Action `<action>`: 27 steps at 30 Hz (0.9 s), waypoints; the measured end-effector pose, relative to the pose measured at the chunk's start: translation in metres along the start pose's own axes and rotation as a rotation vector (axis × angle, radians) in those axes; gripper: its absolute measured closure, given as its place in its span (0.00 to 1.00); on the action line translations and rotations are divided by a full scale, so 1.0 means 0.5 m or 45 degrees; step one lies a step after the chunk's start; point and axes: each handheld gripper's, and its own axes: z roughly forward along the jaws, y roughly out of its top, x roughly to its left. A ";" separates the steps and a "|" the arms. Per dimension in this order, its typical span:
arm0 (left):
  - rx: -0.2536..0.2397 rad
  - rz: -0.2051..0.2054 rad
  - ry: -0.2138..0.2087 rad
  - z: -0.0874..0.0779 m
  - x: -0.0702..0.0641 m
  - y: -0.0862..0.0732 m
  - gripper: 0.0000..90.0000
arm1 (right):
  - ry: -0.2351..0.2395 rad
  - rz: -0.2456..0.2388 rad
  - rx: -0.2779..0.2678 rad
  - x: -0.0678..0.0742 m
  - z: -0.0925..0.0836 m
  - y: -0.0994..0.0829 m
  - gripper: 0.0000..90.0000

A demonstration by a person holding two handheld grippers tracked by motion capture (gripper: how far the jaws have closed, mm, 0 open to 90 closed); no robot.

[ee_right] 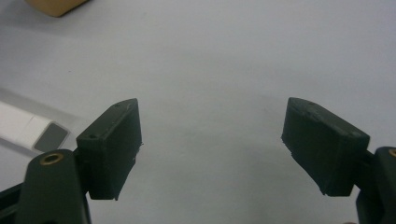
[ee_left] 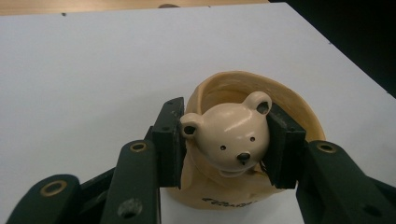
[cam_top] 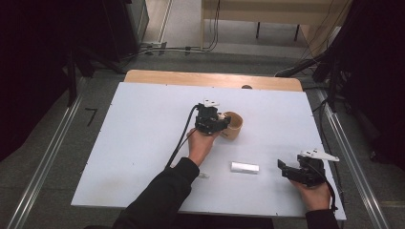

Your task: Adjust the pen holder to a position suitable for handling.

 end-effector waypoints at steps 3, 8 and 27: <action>0.011 0.008 -0.015 -0.001 -0.011 -0.004 0.62 | 0.001 -0.006 -0.003 0.002 0.000 0.000 0.20; 0.019 0.012 -0.038 -0.002 -0.021 -0.009 0.62 | 0.000 -0.008 -0.002 0.002 0.000 0.001 0.20; -0.001 0.056 -0.029 -0.003 -0.026 -0.012 0.51 | 0.006 -0.010 0.003 0.002 0.001 -0.001 0.20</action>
